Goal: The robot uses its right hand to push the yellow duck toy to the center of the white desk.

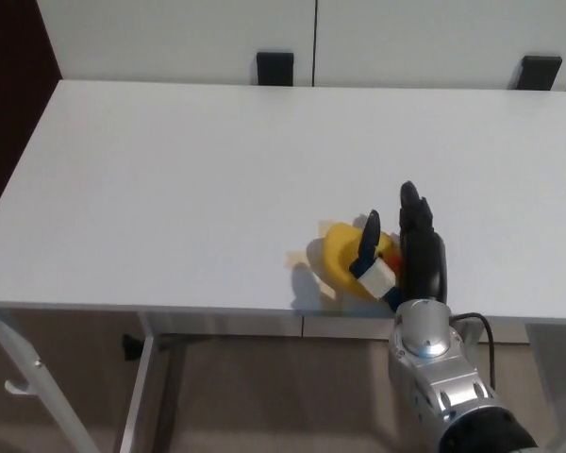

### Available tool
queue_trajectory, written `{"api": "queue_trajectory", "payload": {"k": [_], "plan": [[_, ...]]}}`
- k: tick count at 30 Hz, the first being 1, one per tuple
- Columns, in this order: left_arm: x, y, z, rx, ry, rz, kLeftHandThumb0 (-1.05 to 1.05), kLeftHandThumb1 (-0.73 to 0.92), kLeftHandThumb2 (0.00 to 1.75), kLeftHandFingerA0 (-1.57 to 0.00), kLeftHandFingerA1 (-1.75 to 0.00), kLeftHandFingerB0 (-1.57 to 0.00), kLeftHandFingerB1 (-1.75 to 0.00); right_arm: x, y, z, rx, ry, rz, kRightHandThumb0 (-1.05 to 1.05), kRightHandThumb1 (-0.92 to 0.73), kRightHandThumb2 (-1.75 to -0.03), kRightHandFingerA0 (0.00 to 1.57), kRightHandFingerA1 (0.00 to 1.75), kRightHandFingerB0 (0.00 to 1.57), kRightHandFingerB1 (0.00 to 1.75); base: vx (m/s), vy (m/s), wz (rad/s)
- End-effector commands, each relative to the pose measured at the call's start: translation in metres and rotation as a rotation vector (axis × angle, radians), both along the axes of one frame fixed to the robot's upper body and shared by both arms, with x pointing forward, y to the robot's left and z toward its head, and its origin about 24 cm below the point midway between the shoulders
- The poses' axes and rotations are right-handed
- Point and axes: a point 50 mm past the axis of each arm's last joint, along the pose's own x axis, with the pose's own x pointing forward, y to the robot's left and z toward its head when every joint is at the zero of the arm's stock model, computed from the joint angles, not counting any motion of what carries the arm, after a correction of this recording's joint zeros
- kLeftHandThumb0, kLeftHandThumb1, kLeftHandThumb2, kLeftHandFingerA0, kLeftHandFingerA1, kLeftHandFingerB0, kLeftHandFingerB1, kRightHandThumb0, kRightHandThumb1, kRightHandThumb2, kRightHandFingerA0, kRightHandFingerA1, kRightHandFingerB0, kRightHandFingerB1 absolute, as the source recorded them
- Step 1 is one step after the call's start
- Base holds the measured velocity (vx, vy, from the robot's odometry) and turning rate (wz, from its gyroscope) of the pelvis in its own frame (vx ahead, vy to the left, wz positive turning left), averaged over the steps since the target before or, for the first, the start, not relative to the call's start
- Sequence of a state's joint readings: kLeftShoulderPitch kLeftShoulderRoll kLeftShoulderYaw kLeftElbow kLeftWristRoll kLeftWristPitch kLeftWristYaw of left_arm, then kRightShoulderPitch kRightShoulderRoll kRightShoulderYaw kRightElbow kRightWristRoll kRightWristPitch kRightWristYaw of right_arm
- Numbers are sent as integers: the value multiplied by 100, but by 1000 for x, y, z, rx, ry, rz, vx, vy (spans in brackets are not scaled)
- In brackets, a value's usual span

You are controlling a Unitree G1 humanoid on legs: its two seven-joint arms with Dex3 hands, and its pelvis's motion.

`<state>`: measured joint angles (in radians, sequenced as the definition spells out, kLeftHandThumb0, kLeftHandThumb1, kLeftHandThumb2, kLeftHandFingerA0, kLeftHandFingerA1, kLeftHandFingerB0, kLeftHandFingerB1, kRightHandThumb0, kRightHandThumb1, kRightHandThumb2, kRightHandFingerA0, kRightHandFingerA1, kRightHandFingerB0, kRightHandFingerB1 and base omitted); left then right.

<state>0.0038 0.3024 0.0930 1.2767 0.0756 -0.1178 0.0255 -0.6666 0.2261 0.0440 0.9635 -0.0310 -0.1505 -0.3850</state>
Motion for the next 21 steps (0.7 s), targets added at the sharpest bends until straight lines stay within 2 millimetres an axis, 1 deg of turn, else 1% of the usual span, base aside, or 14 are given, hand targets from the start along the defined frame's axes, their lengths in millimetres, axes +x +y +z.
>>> {"api": "queue_trajectory", "payload": {"k": [1, 2, 7, 8, 9, 10, 12, 13, 14, 15, 16, 17, 20, 21], "plan": [[1, 2, 3, 16, -33, -41, -6, 63, 86, -94, -67, -91, -71, -27, 65, -12, 215, 118, 167, -105, -92, -124, 0, 8, 0, 2, 0, 0, 0], [1, 2, 3, 16, -32, -44, -7, 62, 90, -93, -69, -91, -72, -29, 66, -14, 222, 127, 165, -105, -92, -124, 0, 8, 0, 1, 0, 0, 0], [1, 0, 2, 21, -32, -68, -2, 61, 88, -94, -66, -91, -68, -31, 65, -17, 243, 145, 158, -105, -90, -124, 0, 11, 0, 8, 0, 0, 0], [1, 0, 2, 23, -30, -75, -6, 62, 88, -93, -69, -91, -70, -31, 66, -16, 246, 141, 157, -105, -89, -124, 0, 13, 0, 9, 0, 0, 0], [1, 0, 2, 24, -29, -79, -6, 62, 88, -93, -69, -91, -70, -31, 66, -15, 249, 139, 157, -105, -89, -124, 0, 13, 0, 9, 0, 0, 0], [1, 0, 2, 23, -24, -75, -6, 66, 82, -92, -64, -91, -68, -30, 67, -14, 249, 139, 162, -105, -90, -124, 0, 12, 0, 4, 0, 0, 0], [1, 0, 1, 22, -19, -71, -6, 66, 82, -92, -64, -91, -68, -29, 67, -13, 246, 140, 170, -105, -90, -124, 0, 12, 0, 4, 0, 0, 0], [1, -1, 1, 20, -17, -70, -8, 64, 84, -91, -67, -92, -72, -29, 67, -13, 239, 137, 172, -105, -90, -125, 0, 13, 0, 3, 0, 0, 0], [1, -1, 1, 20, -17, -70, -8, 64, 84, -91, -67, -92, -72, -29, 67, -13, 239, 137, 172, -105, -90, -125, 0, 13, 0, 3, 0, 0, 0], [2, -1, 1, 17, -19, -71, -6, 63, 90, -95, -71, -92, -75, -30, 65, -14, 233, 132, 175, -105, -90, -123, 0, 10, 0, 4, 0, 0, 0], [2, -1, 1, 17, -21, -73, -6, 63, 90, -95, -71, -92, -75, -30, 64, -15, 236, 131, 176, -105, -90, -123, 0, 10, 0, 4, 0, 0, 0], [1, -1, 1, 16, -21, -70, -7, 62, 85, -96, -72, -94, -73, -30, 59, -16, 228, 126, 167, -104, -92, -124, 0, 9, 0, 3, 0, 0, 0], [1, -2, 1, 15, -21, -68, -7, 62, 85, -96, -72, -94, -73, -30, 56, -17, 222, 123, 160, -104, -92, -124, 0, 9, 0, 3, 0, 0, 0], [1, -2, 1, 13, -21, -64, -8, 65, 82, -94, -71, -94, -73, -29, 50, -17, 195, 112, 143, -105, -89, -127, 0, 13, 0, 8, 0, 0, 0]]}}
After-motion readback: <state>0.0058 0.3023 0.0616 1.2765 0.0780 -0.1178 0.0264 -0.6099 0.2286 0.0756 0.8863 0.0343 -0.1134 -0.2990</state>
